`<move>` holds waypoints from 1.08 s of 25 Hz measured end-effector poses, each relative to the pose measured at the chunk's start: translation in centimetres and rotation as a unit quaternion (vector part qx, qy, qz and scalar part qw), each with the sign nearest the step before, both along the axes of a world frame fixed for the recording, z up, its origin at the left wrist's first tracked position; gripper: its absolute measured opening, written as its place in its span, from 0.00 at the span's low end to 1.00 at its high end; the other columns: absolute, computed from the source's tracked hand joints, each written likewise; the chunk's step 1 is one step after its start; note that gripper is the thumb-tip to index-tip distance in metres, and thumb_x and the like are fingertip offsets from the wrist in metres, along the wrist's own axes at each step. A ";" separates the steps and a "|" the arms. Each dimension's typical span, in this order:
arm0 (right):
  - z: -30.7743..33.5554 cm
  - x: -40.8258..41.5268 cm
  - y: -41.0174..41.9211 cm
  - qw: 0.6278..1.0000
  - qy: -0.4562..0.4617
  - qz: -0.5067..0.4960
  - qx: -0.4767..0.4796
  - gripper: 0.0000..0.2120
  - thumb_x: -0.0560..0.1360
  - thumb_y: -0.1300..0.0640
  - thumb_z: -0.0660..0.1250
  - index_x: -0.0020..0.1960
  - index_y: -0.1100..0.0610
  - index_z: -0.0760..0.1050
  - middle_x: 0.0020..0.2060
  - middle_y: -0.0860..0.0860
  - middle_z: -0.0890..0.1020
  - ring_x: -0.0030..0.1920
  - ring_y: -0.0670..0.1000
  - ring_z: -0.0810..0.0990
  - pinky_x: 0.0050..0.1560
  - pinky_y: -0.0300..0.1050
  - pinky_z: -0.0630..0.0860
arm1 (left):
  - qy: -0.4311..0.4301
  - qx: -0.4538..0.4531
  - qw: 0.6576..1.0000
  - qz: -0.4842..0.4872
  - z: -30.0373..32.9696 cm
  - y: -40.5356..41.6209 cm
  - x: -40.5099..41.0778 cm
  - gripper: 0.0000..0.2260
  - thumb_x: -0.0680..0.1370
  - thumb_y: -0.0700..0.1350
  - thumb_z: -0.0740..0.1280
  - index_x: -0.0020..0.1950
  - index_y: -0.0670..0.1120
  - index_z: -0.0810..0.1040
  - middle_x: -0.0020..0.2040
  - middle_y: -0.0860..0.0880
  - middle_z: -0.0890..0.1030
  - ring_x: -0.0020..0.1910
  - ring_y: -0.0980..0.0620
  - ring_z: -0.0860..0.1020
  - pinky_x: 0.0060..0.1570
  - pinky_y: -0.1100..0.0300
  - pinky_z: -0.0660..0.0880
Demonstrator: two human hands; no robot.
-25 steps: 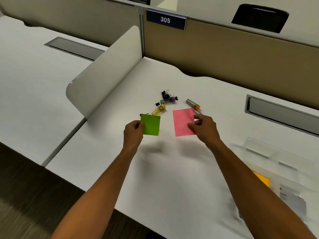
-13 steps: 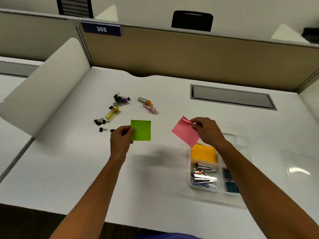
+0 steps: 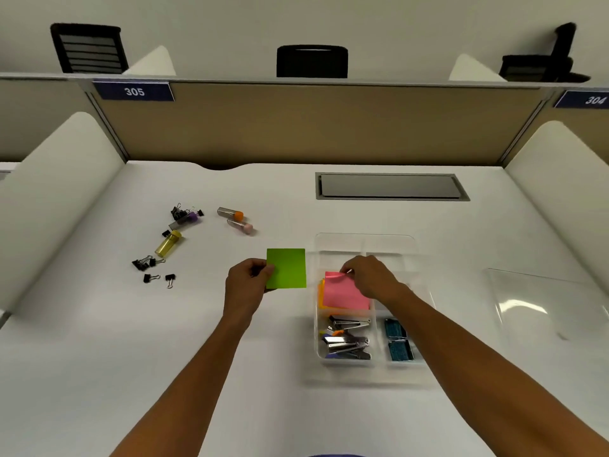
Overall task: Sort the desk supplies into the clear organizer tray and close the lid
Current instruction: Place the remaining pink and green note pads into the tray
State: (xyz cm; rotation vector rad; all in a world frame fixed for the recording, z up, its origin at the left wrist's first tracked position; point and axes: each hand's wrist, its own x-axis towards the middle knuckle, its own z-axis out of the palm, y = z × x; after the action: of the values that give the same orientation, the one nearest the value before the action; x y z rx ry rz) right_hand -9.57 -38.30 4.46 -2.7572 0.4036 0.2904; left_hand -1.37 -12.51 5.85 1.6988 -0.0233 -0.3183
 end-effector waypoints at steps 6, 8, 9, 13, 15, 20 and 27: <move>-0.8 -0.1 -0.1 0.999 0.042 0.010 -0.004 0.14 0.78 0.59 0.67 0.63 0.51 0.79 0.58 0.51 0.82 0.57 0.52 0.80 0.55 0.51 0.79 | -0.004 0.032 0.998 -0.051 -0.3 -3.6 -1.0 0.02 0.76 0.39 0.70 0.47 0.43 0.81 0.42 0.45 0.82 0.43 0.48 0.82 0.41 0.54 0.83; -0.6 -0.1 -0.7 0.999 0.026 0.008 0.030 0.15 0.79 0.60 0.66 0.64 0.54 0.79 0.60 0.51 0.82 0.60 0.53 0.79 0.60 0.51 0.76 | 0.006 0.045 0.996 -0.078 -0.8 -4.6 -1.5 0.03 0.76 0.37 0.69 0.49 0.42 0.81 0.42 0.46 0.82 0.43 0.49 0.83 0.41 0.55 0.83; -0.4 -0.2 -1.1 0.999 0.010 -0.001 0.047 0.14 0.79 0.61 0.65 0.64 0.54 0.79 0.60 0.52 0.82 0.60 0.53 0.79 0.61 0.50 0.75 | 0.009 0.055 0.994 -0.093 -1.1 -5.1 -1.8 0.04 0.76 0.36 0.68 0.50 0.41 0.81 0.42 0.46 0.83 0.42 0.50 0.83 0.41 0.57 0.82; 0.0 -1.3 -2.4 0.987 -0.052 -0.100 0.114 0.16 0.77 0.65 0.64 0.61 0.53 0.80 0.55 0.51 0.83 0.54 0.50 0.80 0.57 0.47 0.77 | 0.003 0.124 0.982 -0.144 -2.0 -7.2 -2.8 0.07 0.75 0.34 0.68 0.52 0.39 0.82 0.44 0.44 0.84 0.42 0.49 0.84 0.44 0.55 0.83; 0.2 -2.0 -2.9 0.979 -0.074 -0.135 0.132 0.17 0.76 0.65 0.63 0.60 0.51 0.80 0.53 0.50 0.82 0.52 0.49 0.80 0.55 0.46 0.77 | -0.016 0.158 0.973 -0.165 -2.2 -8.4 -3.2 0.08 0.74 0.34 0.69 0.52 0.40 0.82 0.44 0.43 0.84 0.43 0.47 0.84 0.47 0.52 0.82; 0.8 -3.1 -3.4 0.972 -0.126 -0.128 0.154 0.13 0.79 0.57 0.63 0.61 0.48 0.79 0.53 0.47 0.81 0.49 0.48 0.79 0.51 0.43 0.75 | -0.057 0.219 0.952 -0.205 -2.4 -11.0 -4.5 0.11 0.74 0.35 0.70 0.55 0.40 0.81 0.50 0.42 0.83 0.47 0.46 0.83 0.50 0.53 0.80; 2.4 -3.4 -3.6 0.964 -0.166 -0.131 0.164 0.13 0.78 0.52 0.65 0.63 0.47 0.77 0.47 0.42 0.80 0.41 0.45 0.81 0.50 0.48 0.80 | -0.079 0.353 0.906 -0.219 -2.7 -11.8 -5.3 0.09 0.75 0.41 0.68 0.54 0.40 0.79 0.51 0.41 0.82 0.48 0.46 0.81 0.39 0.61 0.71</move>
State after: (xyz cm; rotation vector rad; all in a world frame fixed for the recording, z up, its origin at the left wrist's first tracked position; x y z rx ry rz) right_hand -12.94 -41.95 6.86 -2.3344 0.5650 -0.1580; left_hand -6.64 -24.35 3.12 2.4389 -0.4646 -0.5691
